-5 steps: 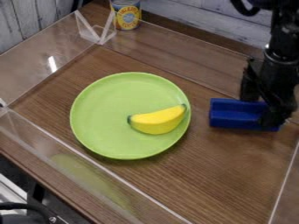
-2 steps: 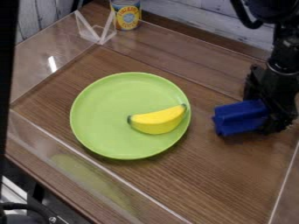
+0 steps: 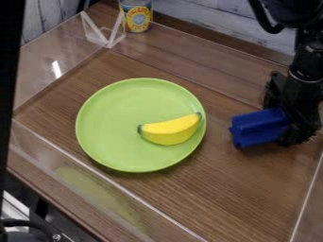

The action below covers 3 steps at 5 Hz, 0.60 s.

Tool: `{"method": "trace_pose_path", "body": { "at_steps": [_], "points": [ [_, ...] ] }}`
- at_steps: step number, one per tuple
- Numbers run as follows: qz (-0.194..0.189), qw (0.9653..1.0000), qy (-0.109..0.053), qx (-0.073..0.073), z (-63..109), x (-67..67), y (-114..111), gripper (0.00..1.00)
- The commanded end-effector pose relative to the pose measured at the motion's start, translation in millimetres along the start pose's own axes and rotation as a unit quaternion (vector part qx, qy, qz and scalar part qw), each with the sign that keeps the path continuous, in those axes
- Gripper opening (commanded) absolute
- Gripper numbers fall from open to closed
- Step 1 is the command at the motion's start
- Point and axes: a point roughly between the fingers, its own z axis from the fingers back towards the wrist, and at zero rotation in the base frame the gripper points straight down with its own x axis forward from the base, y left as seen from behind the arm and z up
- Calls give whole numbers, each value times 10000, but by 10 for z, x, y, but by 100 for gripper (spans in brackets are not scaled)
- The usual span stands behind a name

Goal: Put the blue object in the green plate

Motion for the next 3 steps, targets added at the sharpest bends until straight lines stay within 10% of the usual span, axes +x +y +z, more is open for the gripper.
{"method": "trace_pose_path", "body": {
  "at_steps": [1,3],
  "points": [
    [-25,9998,-187,108,130,94,48,0],
    [-34,9998,-166,143,183,97,79,0]
  ]
}}
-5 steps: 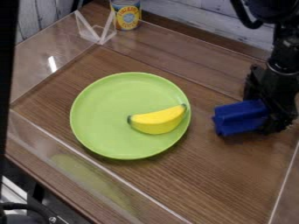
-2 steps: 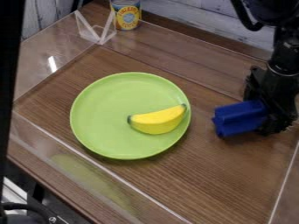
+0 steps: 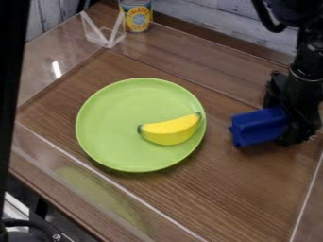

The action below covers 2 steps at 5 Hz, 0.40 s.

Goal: Put the blue object in the green plate

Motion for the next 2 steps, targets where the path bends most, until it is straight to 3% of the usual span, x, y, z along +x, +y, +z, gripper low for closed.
{"method": "trace_pose_path", "body": {
  "at_steps": [1,2],
  "points": [
    [-2,9996,-262,139,190,100,71,0],
    [-27,9996,-217,170,241,77,75,0]
  ]
}}
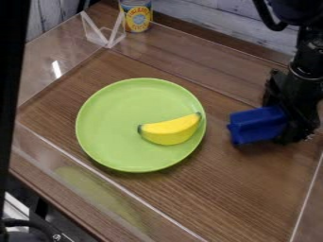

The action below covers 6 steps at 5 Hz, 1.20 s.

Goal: Put the blue object in the green plate

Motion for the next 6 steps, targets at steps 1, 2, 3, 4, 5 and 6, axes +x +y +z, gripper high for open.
{"method": "trace_pose_path", "body": {
  "at_steps": [1,2,3,4,5,6],
  "points": [
    [0,9994,-299,172,272,79,68,0],
    [-18,9994,-262,202,324,50,72,0],
    [-42,9995,-218,234,388,18,74,0],
    [-62,9995,-172,264,451,-16,76,0],
    [-54,9994,-89,326,570,-76,85,0],
    [-46,9990,9,451,794,-231,118,0]
  ]
}}
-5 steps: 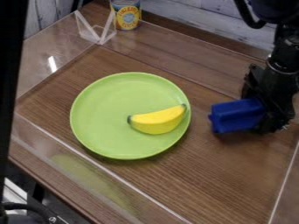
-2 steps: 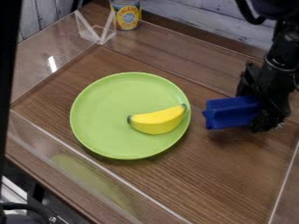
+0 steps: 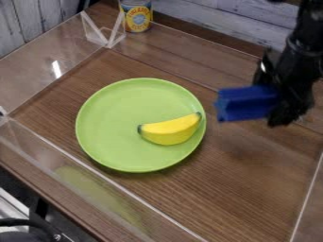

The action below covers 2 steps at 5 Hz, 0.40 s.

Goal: Put the blue object in the green plate

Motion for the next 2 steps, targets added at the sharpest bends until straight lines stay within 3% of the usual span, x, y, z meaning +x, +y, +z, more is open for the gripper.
{"method": "trace_pose_path", "body": {
  "at_steps": [1,2],
  "points": [
    [229,9993,-220,221,375,-262,121,0],
    [430,9986,-196,216,366,-498,231,0]
  ]
}}
